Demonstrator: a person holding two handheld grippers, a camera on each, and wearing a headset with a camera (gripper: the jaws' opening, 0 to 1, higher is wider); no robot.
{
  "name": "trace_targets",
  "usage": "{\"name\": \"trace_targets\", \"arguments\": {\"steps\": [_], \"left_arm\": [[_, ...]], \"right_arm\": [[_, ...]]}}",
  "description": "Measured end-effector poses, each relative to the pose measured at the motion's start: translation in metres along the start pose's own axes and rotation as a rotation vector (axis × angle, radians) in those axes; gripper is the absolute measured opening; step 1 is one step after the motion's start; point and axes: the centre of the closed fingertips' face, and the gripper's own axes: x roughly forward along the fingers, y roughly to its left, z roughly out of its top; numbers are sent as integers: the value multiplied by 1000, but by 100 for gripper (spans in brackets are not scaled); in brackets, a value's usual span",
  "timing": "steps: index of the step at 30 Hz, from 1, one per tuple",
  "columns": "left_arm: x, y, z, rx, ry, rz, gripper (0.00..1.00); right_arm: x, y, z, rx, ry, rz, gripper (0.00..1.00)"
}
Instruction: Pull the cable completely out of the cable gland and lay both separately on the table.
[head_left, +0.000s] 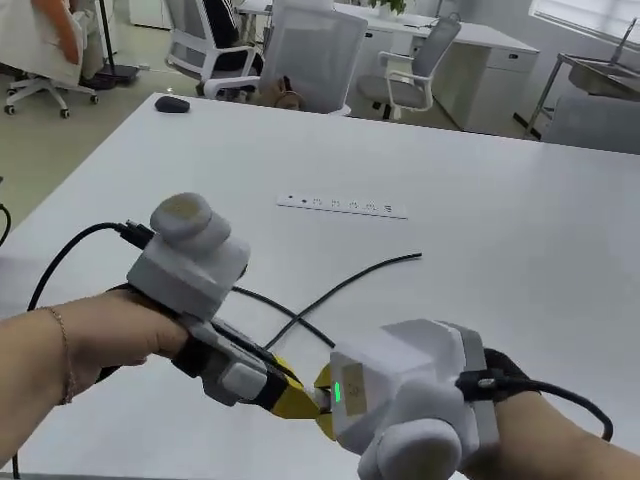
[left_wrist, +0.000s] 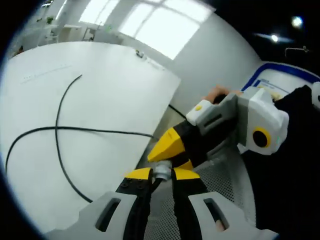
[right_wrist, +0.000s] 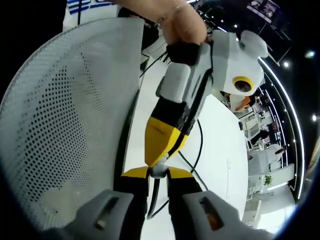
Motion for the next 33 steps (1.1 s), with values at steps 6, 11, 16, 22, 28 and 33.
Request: {"name": "trace_targets", "arguments": {"steps": [6,11,16,22,28,33], "left_arm": [[4,-5,-2,156,31,80,17],[-5,-13,7,499,93,236,17],[-15,-18,15,897,219,401,17],[-14,-29,28,1225,308,519,17],[-13,-31,27,1391,371,565,17],[-15,-25,33,1437,385,593,17]], "right_arm": [[2,3,-2,82,5,72,14],[-7,-2,-2,219,-43,140,28],[-15,-2,2,359,-107,256,27],[-14,-8,1,427,-134,306,26],[-20,-10,8,463,-180,327,15],[-22,-10,10,488,-194,315,14]]}}
